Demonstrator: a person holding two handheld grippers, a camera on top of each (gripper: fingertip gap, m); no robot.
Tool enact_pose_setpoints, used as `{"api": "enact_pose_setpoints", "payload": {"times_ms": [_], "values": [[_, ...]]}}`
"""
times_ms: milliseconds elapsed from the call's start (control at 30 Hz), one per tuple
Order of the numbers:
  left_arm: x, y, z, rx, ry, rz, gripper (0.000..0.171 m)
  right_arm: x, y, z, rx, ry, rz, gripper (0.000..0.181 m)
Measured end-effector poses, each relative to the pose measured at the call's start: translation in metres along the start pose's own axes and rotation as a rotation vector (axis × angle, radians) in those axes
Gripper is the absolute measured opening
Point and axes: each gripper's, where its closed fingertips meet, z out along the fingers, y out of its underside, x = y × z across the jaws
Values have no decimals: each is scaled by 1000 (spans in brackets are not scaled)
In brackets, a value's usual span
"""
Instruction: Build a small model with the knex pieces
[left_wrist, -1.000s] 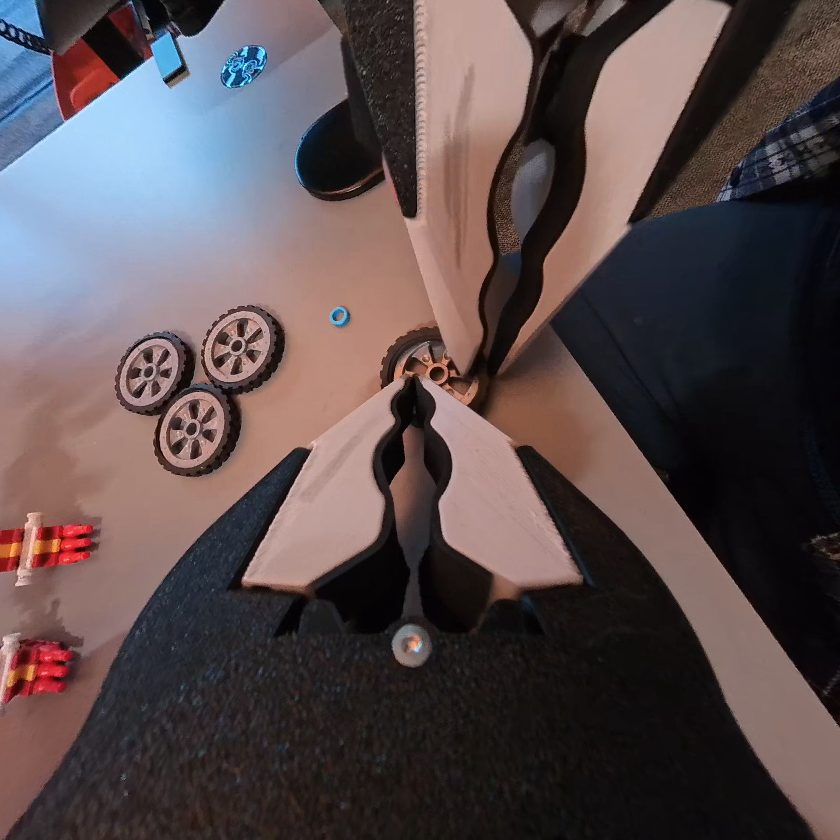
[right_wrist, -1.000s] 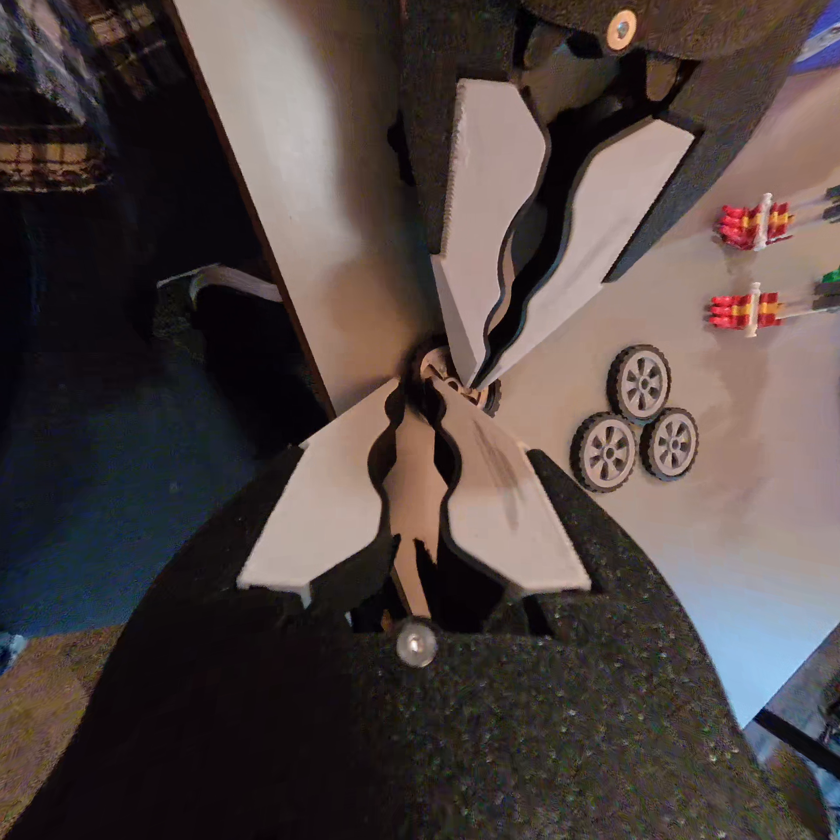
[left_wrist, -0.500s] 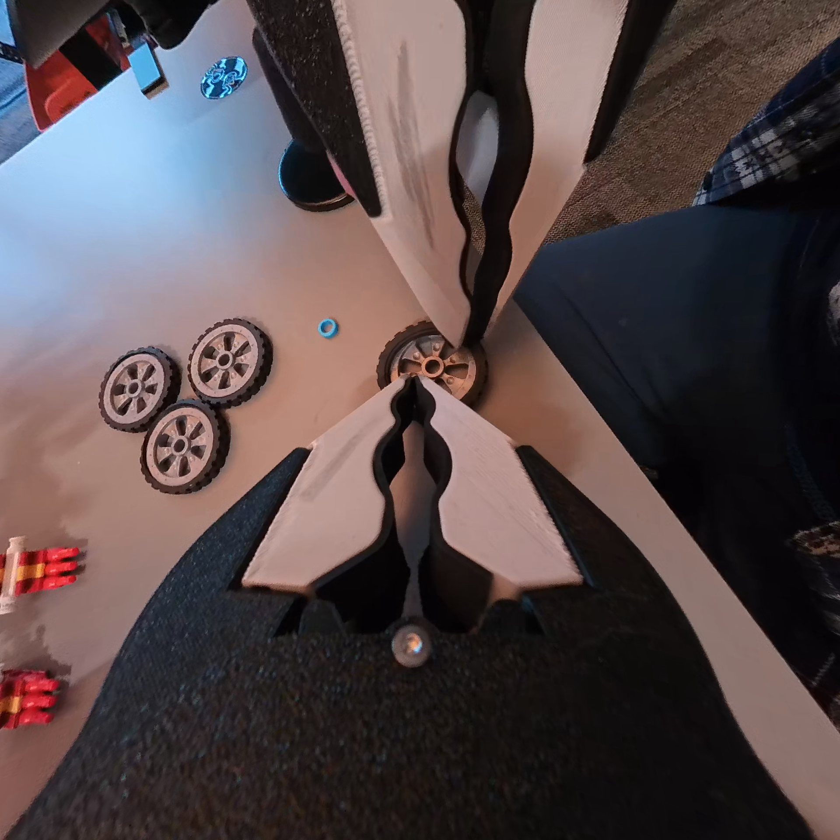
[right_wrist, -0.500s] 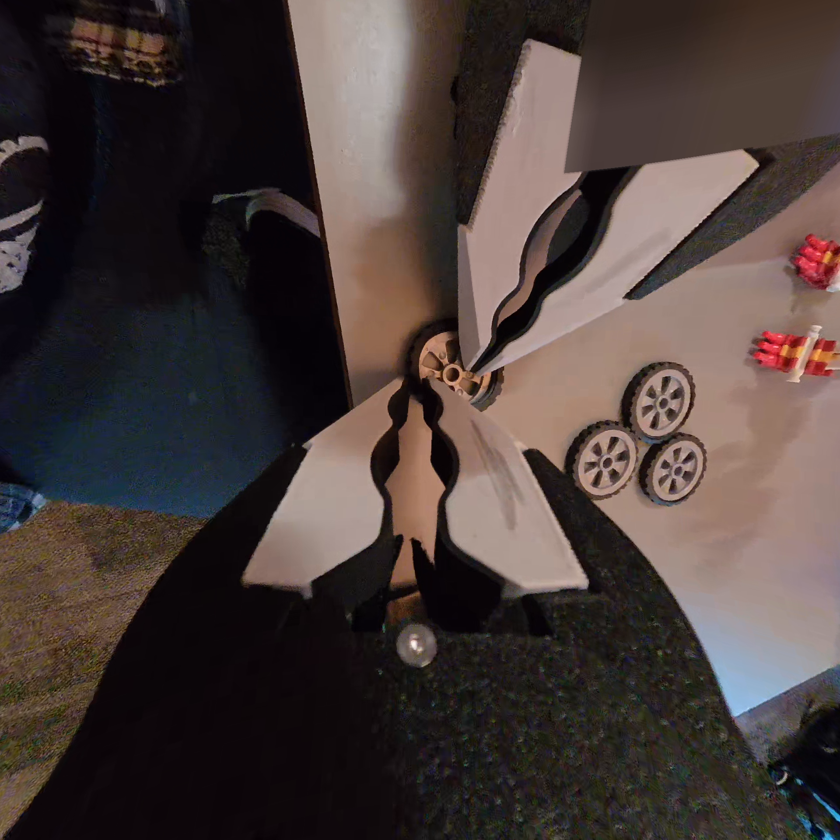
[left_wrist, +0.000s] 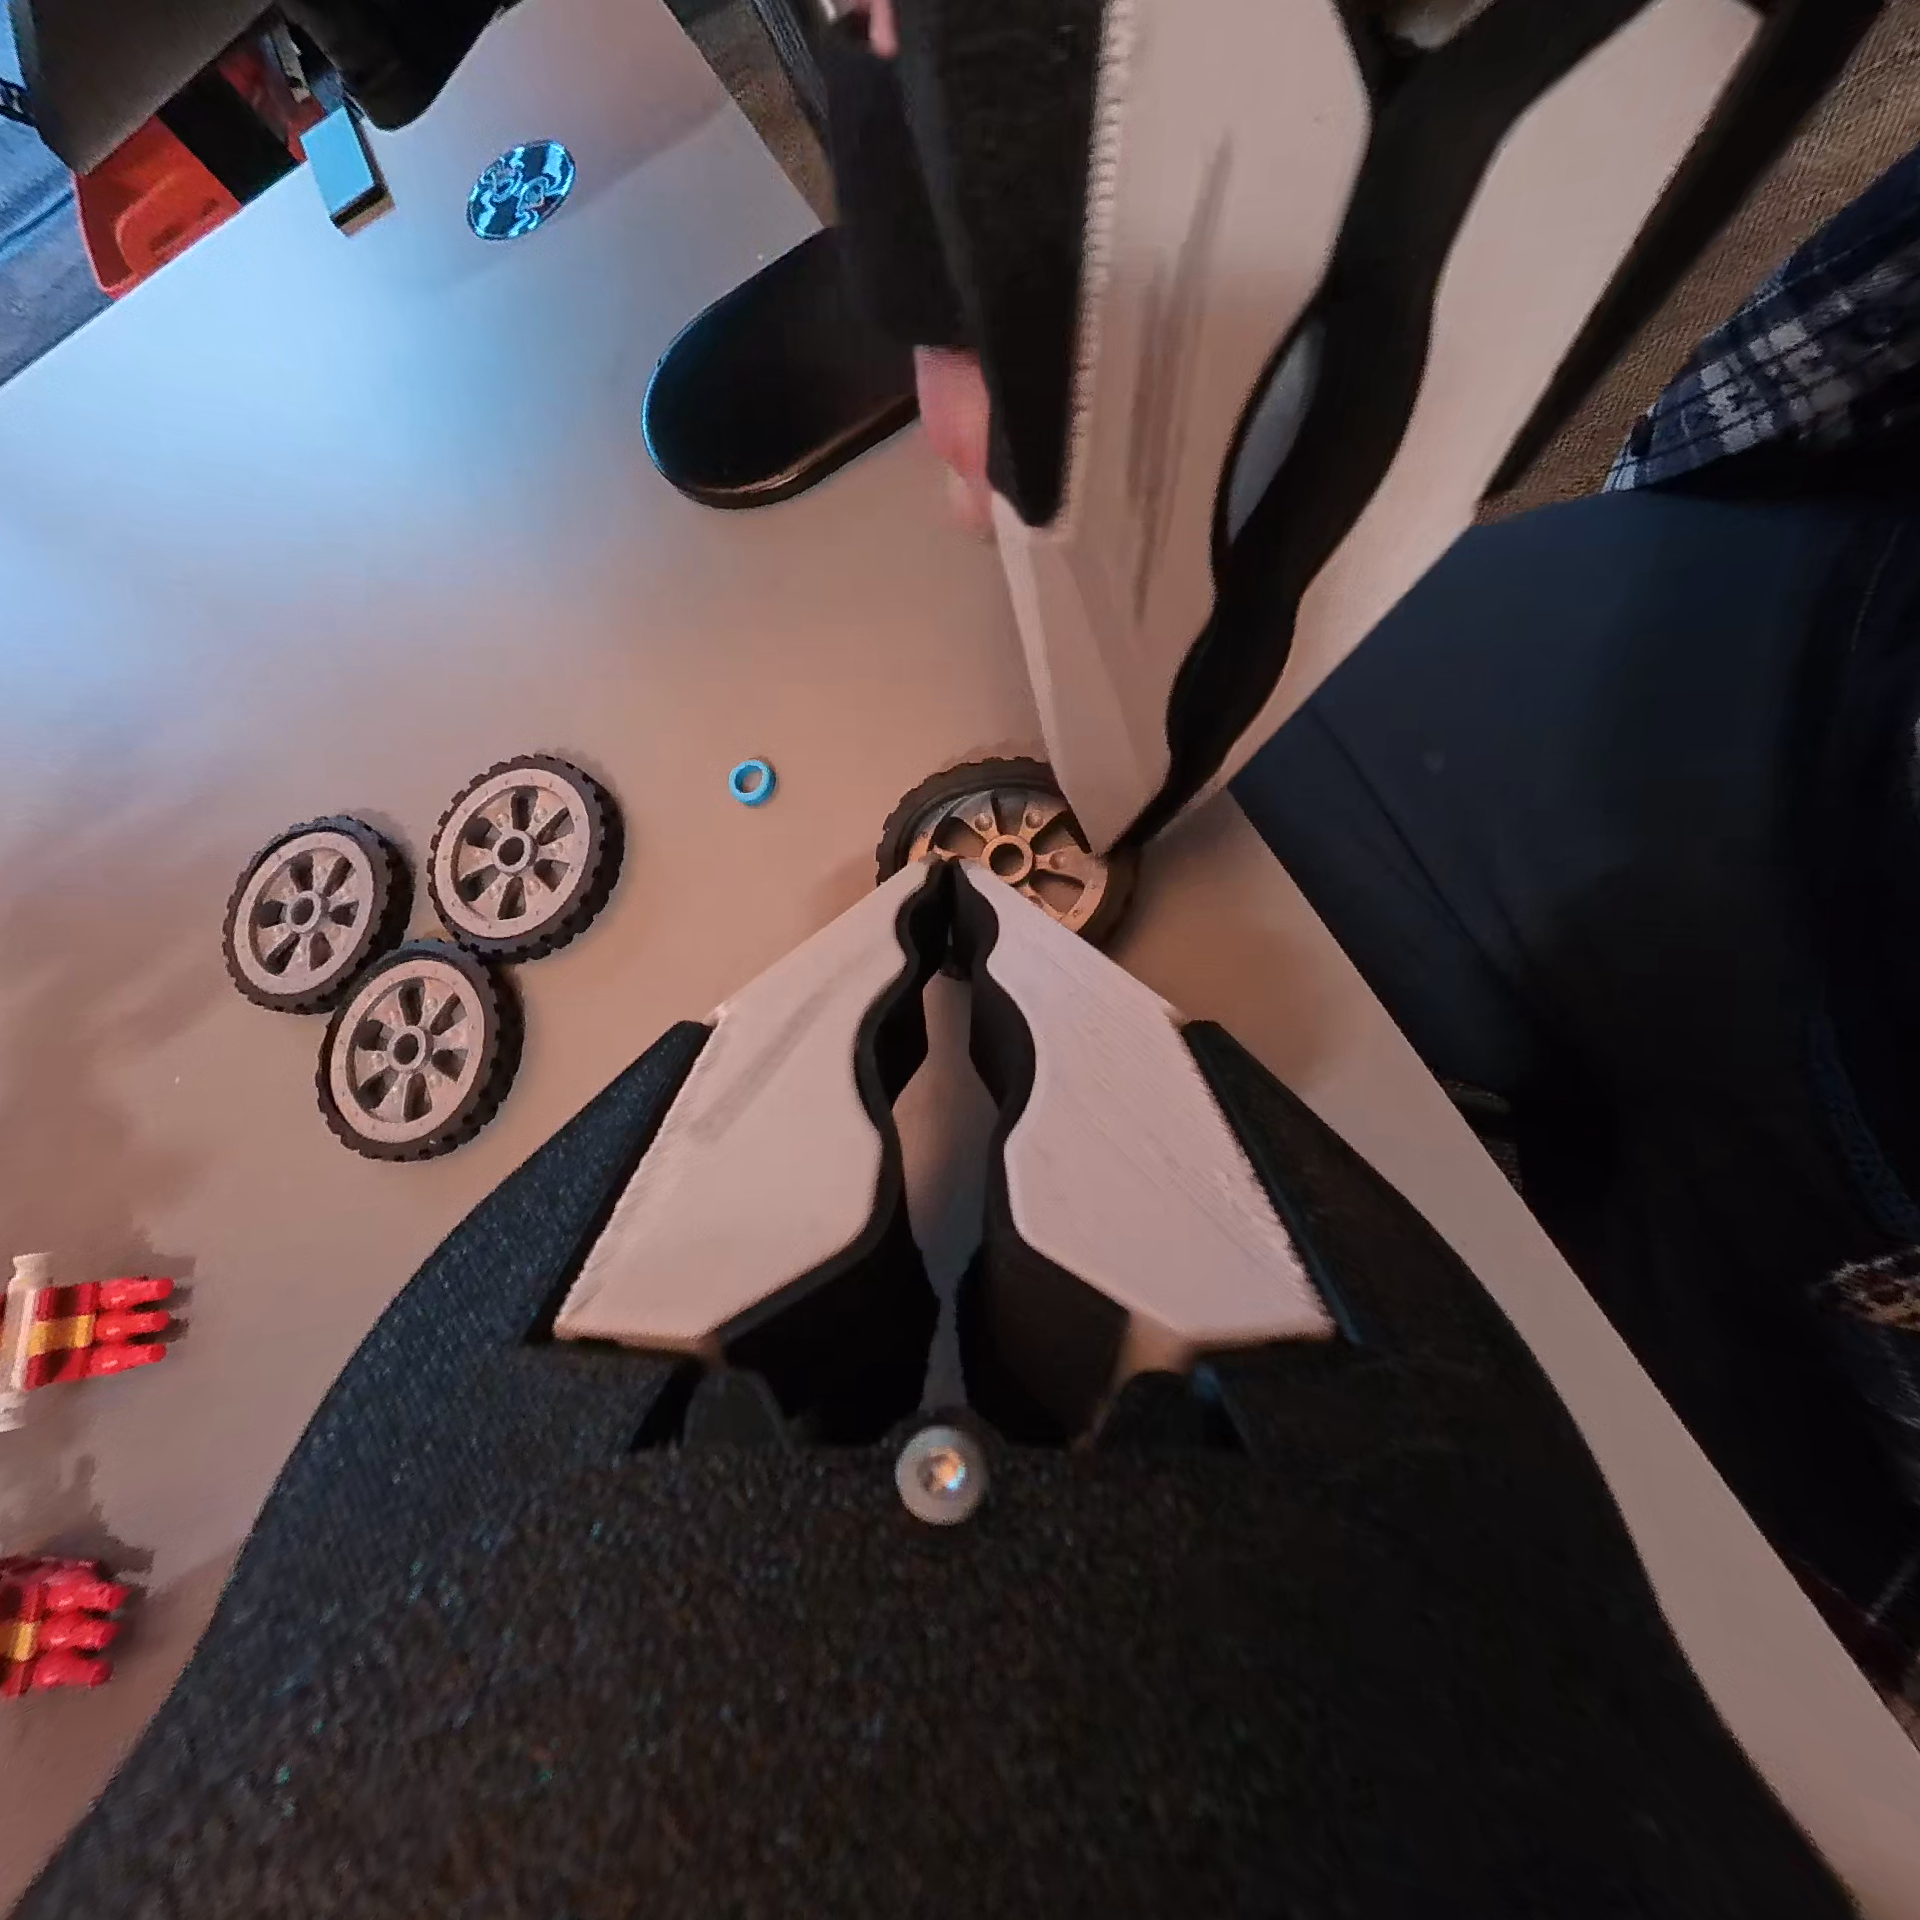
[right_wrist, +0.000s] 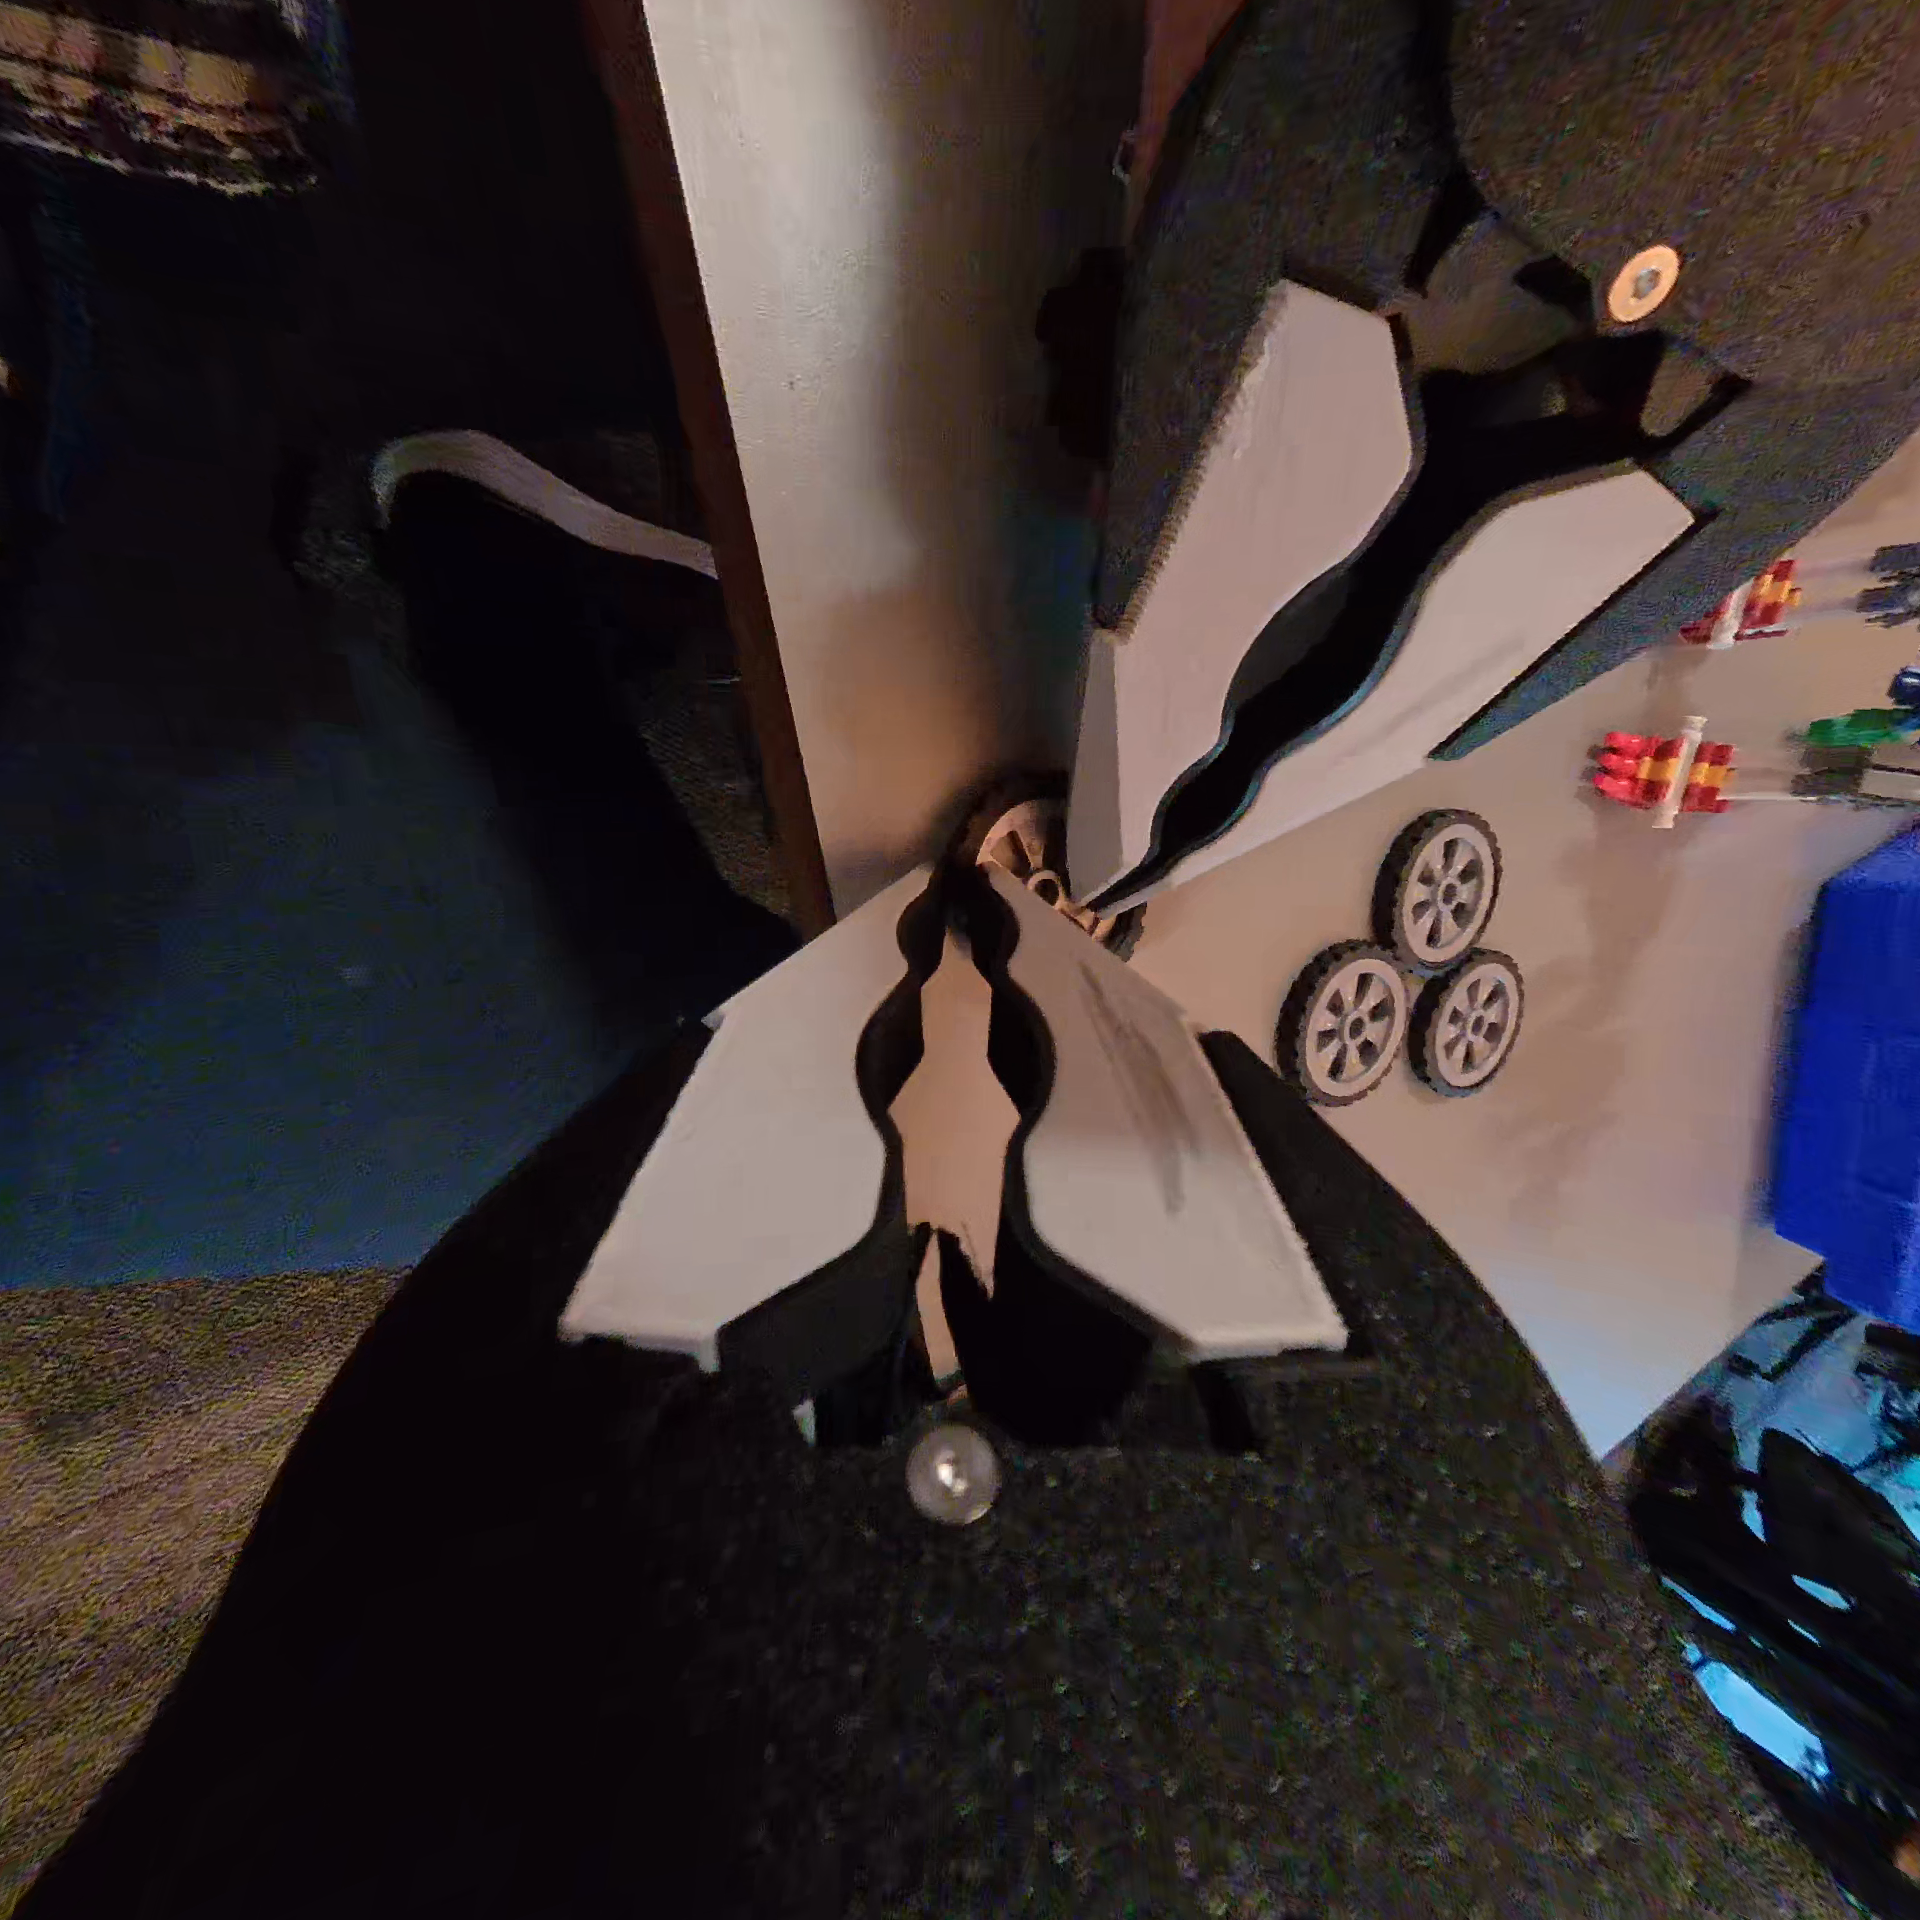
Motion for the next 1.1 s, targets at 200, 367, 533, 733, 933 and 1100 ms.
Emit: {"api": "enact_pose_setpoints", "payload": {"times_ms": [200, 367, 533, 733, 933, 1100], "values": [[0, 0, 0, 0, 1, -2, 0, -1, -2, 3, -37, 123, -3, 3], [-1, 0, 1, -2, -7, 0, 0, 2, -6, 6, 33, 212, 92, 3], [-1, 0, 1, 0, -4, 14, 0, 6, -8, 8, 45, 287, 124, 3], [-4, -1, 1, 2, -22, 25, 0, 15, -15, 14, 58, 306, 255, 4], [-5, 2, 0, 1, -25, 48, 0, 17, -17, 16, 64, 287, 275, 12], [-1, 1, 0, 6, 1, 67, 0, 15, -1, 9, 40, 144, 213, 14]]}}
